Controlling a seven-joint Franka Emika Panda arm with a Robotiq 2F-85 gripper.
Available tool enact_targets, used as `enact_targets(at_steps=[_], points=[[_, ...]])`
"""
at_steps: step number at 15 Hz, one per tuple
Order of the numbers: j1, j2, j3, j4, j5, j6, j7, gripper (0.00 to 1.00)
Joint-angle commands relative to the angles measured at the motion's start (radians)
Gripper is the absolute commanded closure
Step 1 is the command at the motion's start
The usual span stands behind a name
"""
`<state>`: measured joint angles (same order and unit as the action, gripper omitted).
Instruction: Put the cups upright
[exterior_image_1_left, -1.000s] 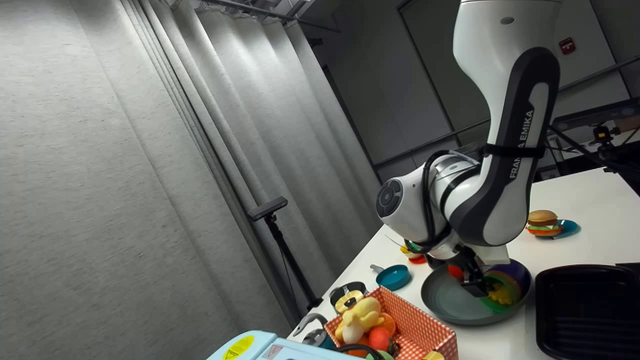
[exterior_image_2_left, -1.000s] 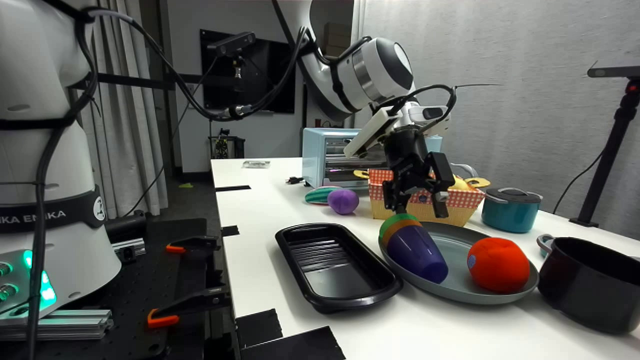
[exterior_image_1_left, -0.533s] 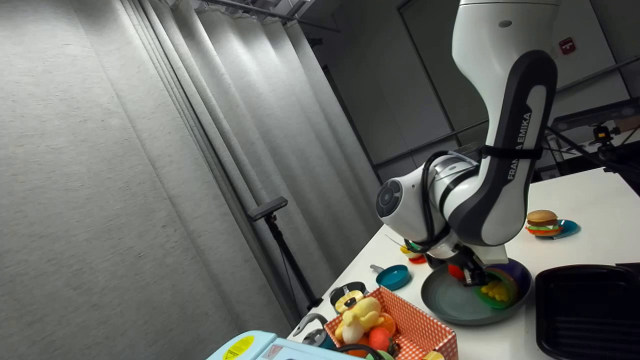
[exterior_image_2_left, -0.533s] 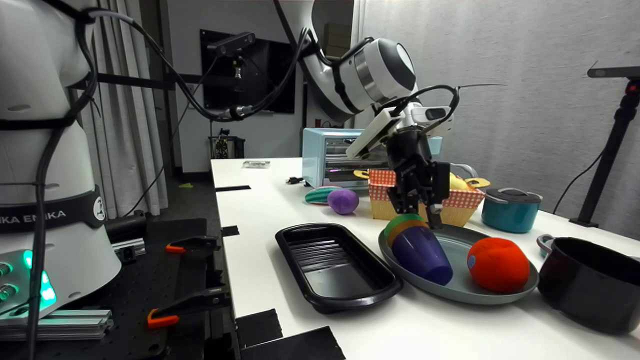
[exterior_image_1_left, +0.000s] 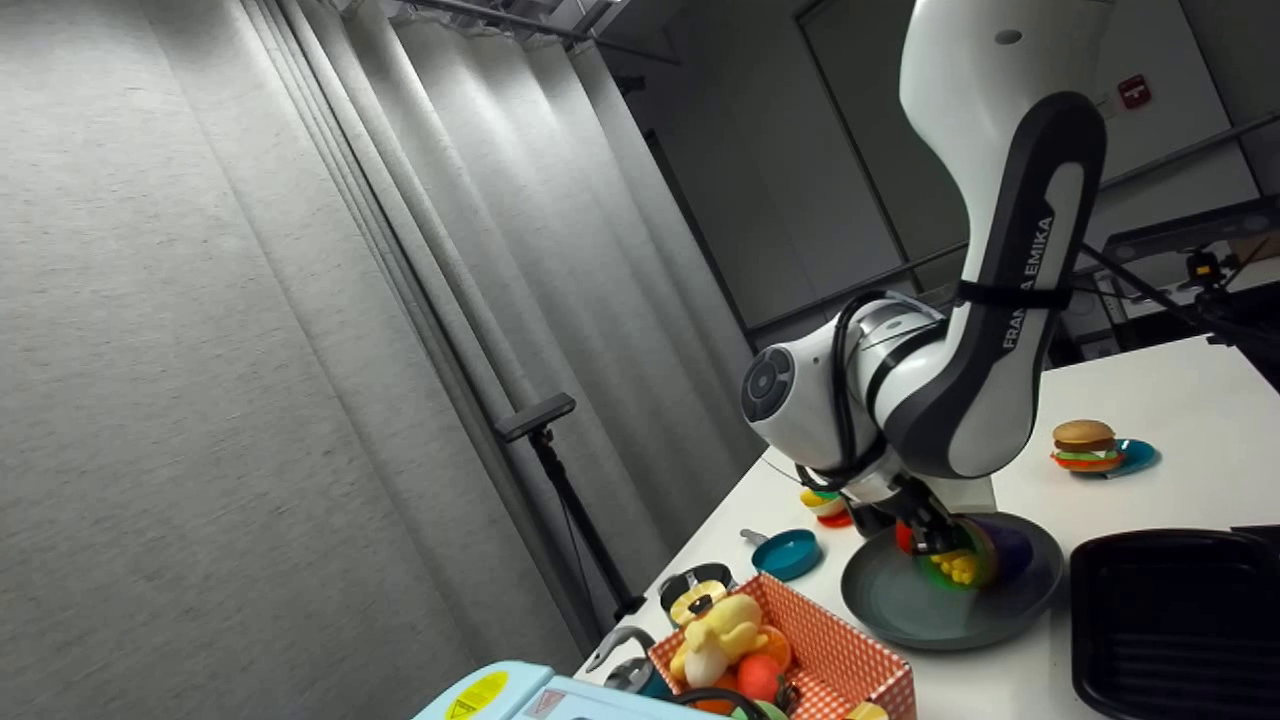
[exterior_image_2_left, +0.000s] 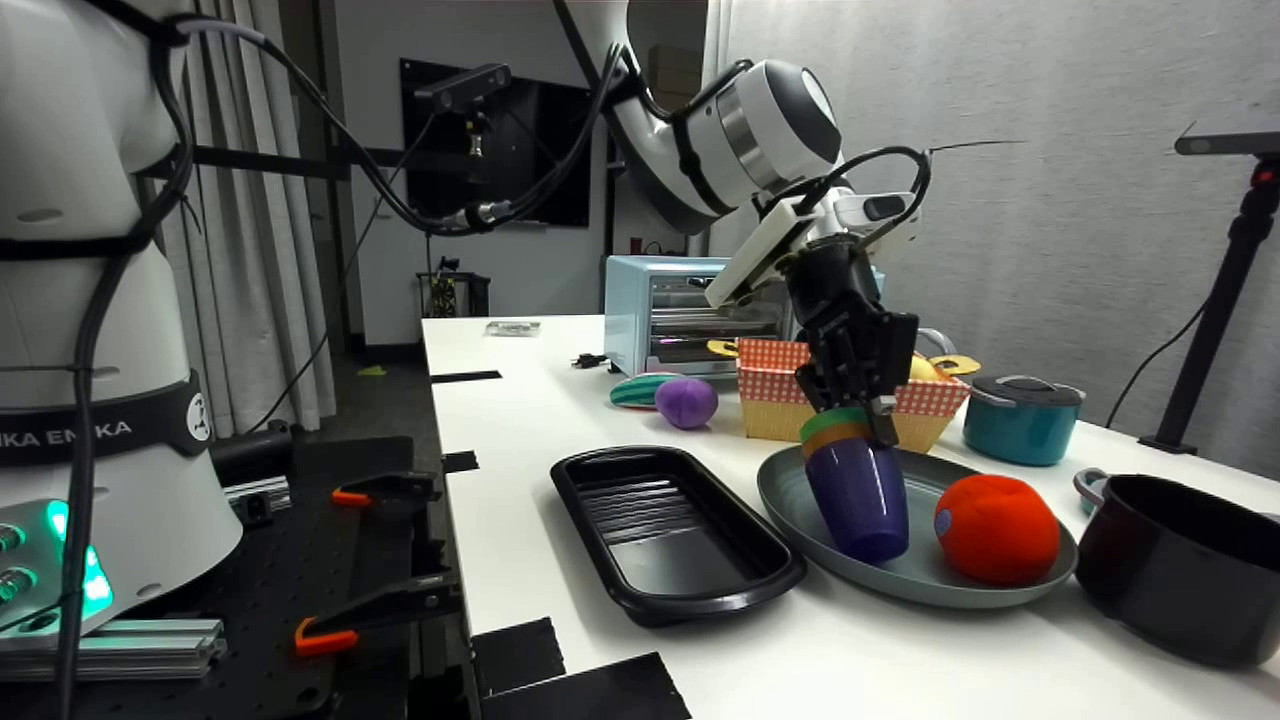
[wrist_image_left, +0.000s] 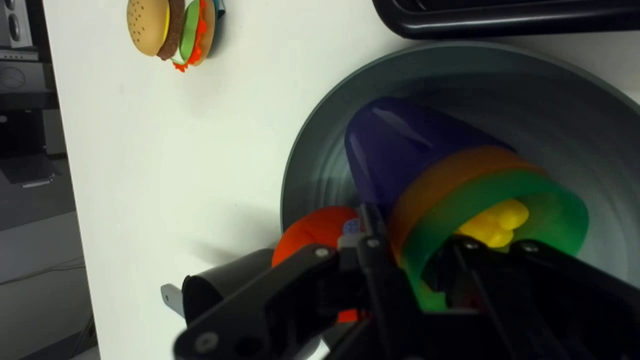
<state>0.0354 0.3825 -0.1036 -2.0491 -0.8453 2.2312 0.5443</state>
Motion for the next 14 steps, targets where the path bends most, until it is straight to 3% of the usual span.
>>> enact_targets(at_steps=[1, 6, 14], points=[[0.015, -0.011, -0.008, 0.012, -0.014, -0.005, 0.053, 0.98], [0.0, -0.034, -0.002, 0.019, 0.04, 0.0, 0.109, 0.97], [-0.028, -0.125, -0.008, 0.001, 0.301, 0.022, 0.181, 0.97]])
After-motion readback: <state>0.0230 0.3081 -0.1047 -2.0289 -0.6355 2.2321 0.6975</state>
